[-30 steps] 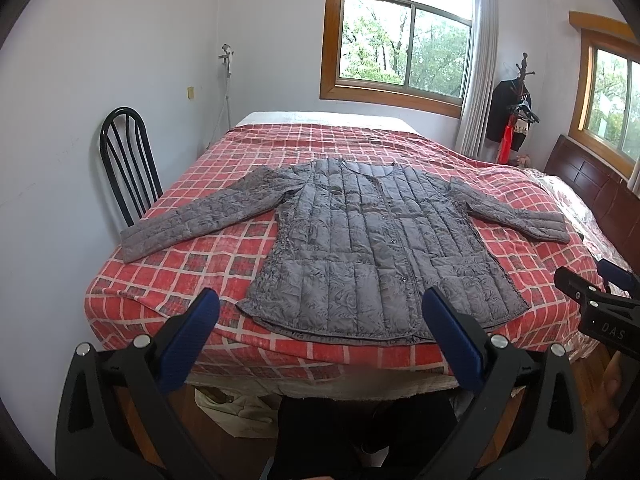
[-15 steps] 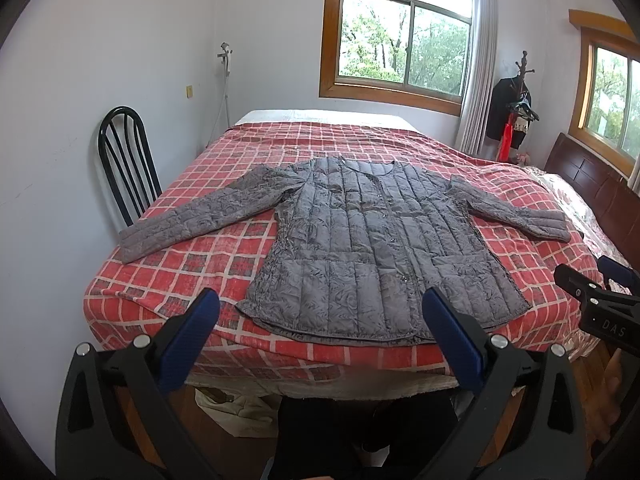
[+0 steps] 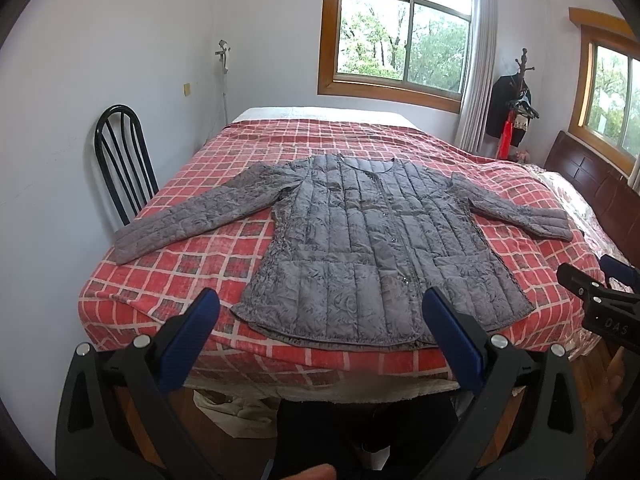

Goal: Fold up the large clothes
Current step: 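Move the right tool to the jacket sleeve and grasp its cuff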

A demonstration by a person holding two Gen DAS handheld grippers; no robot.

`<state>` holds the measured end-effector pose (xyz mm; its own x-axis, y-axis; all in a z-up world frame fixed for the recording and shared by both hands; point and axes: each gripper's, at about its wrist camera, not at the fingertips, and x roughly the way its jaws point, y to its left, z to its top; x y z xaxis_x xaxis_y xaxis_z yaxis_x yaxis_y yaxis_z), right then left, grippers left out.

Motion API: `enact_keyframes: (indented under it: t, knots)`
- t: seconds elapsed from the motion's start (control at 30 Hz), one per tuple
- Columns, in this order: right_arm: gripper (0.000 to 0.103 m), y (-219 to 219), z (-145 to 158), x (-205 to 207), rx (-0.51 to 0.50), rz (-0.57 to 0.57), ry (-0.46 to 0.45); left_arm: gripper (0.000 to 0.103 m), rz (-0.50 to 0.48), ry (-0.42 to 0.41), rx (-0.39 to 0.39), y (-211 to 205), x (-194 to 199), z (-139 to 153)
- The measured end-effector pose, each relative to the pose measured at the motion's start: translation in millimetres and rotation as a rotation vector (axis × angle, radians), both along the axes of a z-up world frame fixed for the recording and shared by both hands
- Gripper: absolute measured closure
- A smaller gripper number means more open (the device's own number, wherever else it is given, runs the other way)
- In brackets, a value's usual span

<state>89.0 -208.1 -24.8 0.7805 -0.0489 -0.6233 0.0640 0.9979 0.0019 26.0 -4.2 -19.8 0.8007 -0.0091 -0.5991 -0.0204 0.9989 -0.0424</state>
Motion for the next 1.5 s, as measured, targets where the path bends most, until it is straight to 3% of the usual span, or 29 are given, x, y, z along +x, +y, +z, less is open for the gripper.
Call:
enact_keyframes:
  t: [0.2,0.33,0.47,0.53,0.67,0.73,0.87,1.0,1.1,1.3,1.37,1.5]
  knots:
    - [0.004,-6.0,-14.9,18.8,-0.027,-0.014,-0.002,0.003,-0.028,-0.017,-0.034,1.1,22.8,-11.8]
    - [0.004,-18.3,-25.5,34.3,-0.030,-0.015,-0.050,0.003,-0.075,-0.006,-0.150,13.3,48.6,-27.0]
    - [0.004,-45.2,-40.9,65.9,-0.017,-0.038,-0.044,0.003,-0.041,0.026,-0.021,4.6,93.7,-45.1]
    - [0.005,-62.0,-50.4,85.9,-0.013,-0.067,-0.028,0.003,-0.058,0.056,-0.012,1.2,116.8,-53.9]
    - [0.024,-121.7,-77.4,141.2,0.017,-0.153,0.053,0.003,-0.120,0.085,-0.058,-11.8,170.4,-67.0]
    - [0.028,-148.5,-88.4,159.6,0.049,-0.186,0.080,0.003,-0.145,0.068,-0.075,-18.7,188.3,-67.0]
    - [0.029,-224.1,-107.9,197.5,0.028,-0.325,0.085,0.003,-0.160,-0.003,-0.005,-39.5,226.9,-59.4]
    - [0.032,-304.4,-123.3,223.4,0.029,-0.457,0.083,0.003,-0.162,-0.021,0.000,-48.2,257.5,-53.8]
    - [0.040,-356.3,-135.7,242.5,0.026,-0.522,0.113,0.003,-0.169,-0.029,-0.019,-50.7,274.9,-53.8]
    - [0.038,-405.4,-153.4,264.7,-0.026,-0.578,0.144,0.003,-0.166,-0.002,-0.004,-51.7,307.9,-69.0]
    - [0.028,-410.1,-156.9,269.5,-0.048,-0.585,0.149,0.003,-0.168,0.025,0.003,-53.4,325.2,-77.1]
    - [0.022,-423.5,-169.8,282.8,-0.044,-0.588,0.161,0.003,-0.163,0.032,0.006,-50.5,349.4,-86.4]
